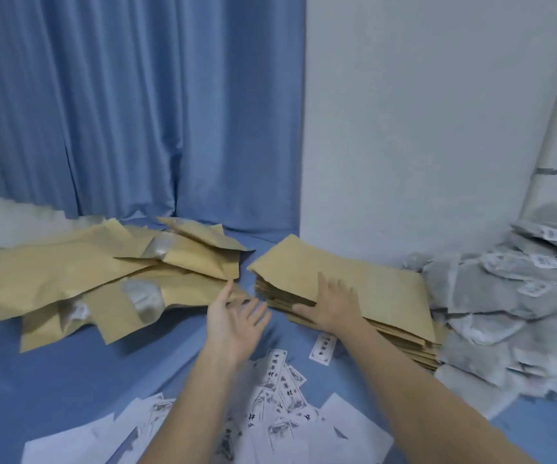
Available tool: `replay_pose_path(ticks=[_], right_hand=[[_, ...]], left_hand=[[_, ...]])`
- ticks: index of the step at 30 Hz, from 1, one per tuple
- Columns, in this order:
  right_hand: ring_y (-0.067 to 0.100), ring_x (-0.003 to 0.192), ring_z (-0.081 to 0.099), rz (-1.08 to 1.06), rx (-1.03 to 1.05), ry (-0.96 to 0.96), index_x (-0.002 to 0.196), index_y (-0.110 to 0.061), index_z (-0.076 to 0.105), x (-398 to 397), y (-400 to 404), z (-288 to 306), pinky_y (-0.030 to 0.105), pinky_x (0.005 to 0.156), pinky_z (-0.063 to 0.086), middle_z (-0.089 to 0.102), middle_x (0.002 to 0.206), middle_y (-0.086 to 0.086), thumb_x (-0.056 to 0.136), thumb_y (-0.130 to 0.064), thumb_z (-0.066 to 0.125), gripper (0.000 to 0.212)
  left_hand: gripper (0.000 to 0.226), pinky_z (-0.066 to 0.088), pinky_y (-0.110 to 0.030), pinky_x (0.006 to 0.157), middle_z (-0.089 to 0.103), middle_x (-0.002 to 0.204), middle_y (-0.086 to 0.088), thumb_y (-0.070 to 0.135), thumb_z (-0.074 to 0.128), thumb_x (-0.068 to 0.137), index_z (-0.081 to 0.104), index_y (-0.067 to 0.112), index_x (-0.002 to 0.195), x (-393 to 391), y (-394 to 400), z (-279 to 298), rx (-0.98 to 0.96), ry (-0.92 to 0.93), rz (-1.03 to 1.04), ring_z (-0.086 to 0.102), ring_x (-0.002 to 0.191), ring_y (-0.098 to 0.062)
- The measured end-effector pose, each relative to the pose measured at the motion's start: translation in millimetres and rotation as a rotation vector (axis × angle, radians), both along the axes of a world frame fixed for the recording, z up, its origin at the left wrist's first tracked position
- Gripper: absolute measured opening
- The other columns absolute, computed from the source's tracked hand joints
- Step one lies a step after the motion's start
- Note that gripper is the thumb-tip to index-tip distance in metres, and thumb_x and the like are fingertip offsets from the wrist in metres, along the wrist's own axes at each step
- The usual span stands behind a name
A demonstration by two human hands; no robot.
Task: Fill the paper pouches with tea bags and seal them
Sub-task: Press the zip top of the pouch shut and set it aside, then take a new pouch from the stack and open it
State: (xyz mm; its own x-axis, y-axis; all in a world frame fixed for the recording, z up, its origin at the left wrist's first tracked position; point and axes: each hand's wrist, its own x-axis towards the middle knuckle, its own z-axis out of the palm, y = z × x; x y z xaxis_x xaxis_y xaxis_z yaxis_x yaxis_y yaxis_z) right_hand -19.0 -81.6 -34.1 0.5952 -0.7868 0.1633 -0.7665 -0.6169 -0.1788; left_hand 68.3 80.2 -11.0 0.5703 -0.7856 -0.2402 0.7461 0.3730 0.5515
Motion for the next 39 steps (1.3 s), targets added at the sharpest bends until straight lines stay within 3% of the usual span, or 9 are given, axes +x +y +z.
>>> replay_pose_path(ticks=[4, 8, 14, 16, 20, 24, 30, 35, 39], right_hand=[[0.026, 0.118, 0.048, 0.031, -0.193, 0.083, 0.144, -0.014, 0.024, -25.0, -1.4, -8.0, 0.037, 0.099, 0.033, 0.057, 0.124, 0.011, 0.086, -0.062, 0.046, 0.079], [0.019, 0.045, 0.058, 0.208, -0.742, -0.184, 0.094, -0.020, 0.074, -49.6, 26.7, -7.0, 0.020, 0.044, 0.044, 0.059, 0.046, 0.000, 0.047, -0.029, 0.090, 0.050], [0.019, 0.057, 0.059, 0.393, -0.815, -0.537, 0.100, -0.006, 0.072, -76.3, 86.0, -8.8, 0.027, 0.050, 0.050, 0.064, 0.071, 0.004, 0.069, -0.004, 0.068, 0.032], [0.025, 0.071, 0.062, 0.488, -0.632, -0.586, 0.106, -0.003, 0.069, -89.3, 106.9, 3.5, 0.031, 0.064, 0.053, 0.066, 0.085, 0.009, 0.078, 0.002, 0.059, 0.031], [0.011, 0.114, 0.053, 0.562, 0.198, -0.751, 0.125, -0.015, 0.059, -131.8, 136.4, 50.2, 0.027, 0.102, 0.039, 0.060, 0.125, -0.001, 0.092, -0.006, 0.047, 0.037], [0.013, 0.084, 0.065, 0.562, 0.883, -1.315, 0.107, -0.017, 0.064, -169.7, 165.4, 110.9, 0.030, 0.075, 0.056, 0.067, 0.100, 0.003, 0.081, -0.037, 0.056, 0.034], [0.011, 0.060, 0.067, 0.279, 0.638, -1.463, 0.077, -0.010, 0.072, -233.6, 165.9, 125.9, 0.019, 0.047, 0.050, 0.071, 0.068, 0.001, 0.087, -0.016, 0.064, 0.014], [0.019, 0.063, 0.066, -0.079, 0.879, -1.449, 0.081, 0.003, 0.066, -238.8, 146.0, 75.6, 0.025, 0.054, 0.057, 0.069, 0.082, 0.013, 0.080, -0.003, 0.069, 0.007], [0.021, 0.066, 0.065, -0.147, 0.917, -1.388, 0.088, 0.007, 0.068, -240.1, 141.8, 39.3, 0.023, 0.054, 0.055, 0.070, 0.079, 0.015, 0.075, -0.002, 0.074, 0.017]], left_hand=[[0.067, 0.032, -0.044, 0.109, 0.031, 0.148, -0.024, 0.035, 0.052, 0.094, 0.026, 0.002, 0.146, -12.8, -13.0, -5.9, 0.040, 0.026, -0.018, 0.034, 0.134, -0.040], [0.059, 0.038, -0.046, 0.106, 0.040, 0.141, -0.023, 0.031, 0.063, 0.086, 0.042, 0.005, 0.134, -35.9, -16.0, -2.9, 0.125, -0.067, -0.066, 0.043, 0.127, -0.038], [0.018, 0.057, -0.032, 0.058, 0.068, 0.068, -0.005, 0.024, 0.064, 0.088, 0.062, 0.005, 0.087, -85.1, -8.9, 16.0, 0.128, -0.356, -0.164, 0.069, 0.066, -0.018], [0.018, 0.053, -0.024, 0.052, 0.069, 0.065, -0.003, 0.019, 0.055, 0.095, 0.061, 0.003, 0.089, -97.2, -3.9, 25.1, 0.154, -0.377, -0.023, 0.069, 0.062, -0.015], [0.037, 0.047, -0.028, 0.092, 0.061, 0.123, -0.007, 0.026, 0.047, 0.099, 0.049, 0.003, 0.128, -120.6, 18.2, 37.1, 0.328, -0.778, 0.212, 0.057, 0.112, -0.024], [0.064, 0.034, -0.014, 0.097, 0.049, 0.138, -0.001, -0.004, 0.040, 0.093, 0.026, 0.036, 0.142, -155.7, 49.8, 54.4, 0.112, -1.592, 0.467, 0.045, 0.126, -0.016], [0.086, 0.026, -0.049, 0.107, 0.016, 0.156, -0.011, 0.006, 0.047, 0.095, -0.018, 0.047, 0.135, -198.7, 73.1, 45.1, 0.560, -2.207, 0.708, 0.027, 0.135, -0.037], [0.114, 0.008, -0.053, 0.115, -0.024, 0.154, -0.011, 0.030, 0.065, 0.077, -0.029, 0.037, 0.141, -215.0, 69.9, 3.6, 0.761, -2.074, -0.178, -0.009, 0.143, -0.038], [0.115, 0.025, -0.038, 0.114, 0.009, 0.157, -0.004, 0.047, 0.073, 0.056, 0.012, 0.025, 0.151, -219.1, 61.2, 0.6, 0.463, -1.496, -0.403, 0.016, 0.143, -0.019]])
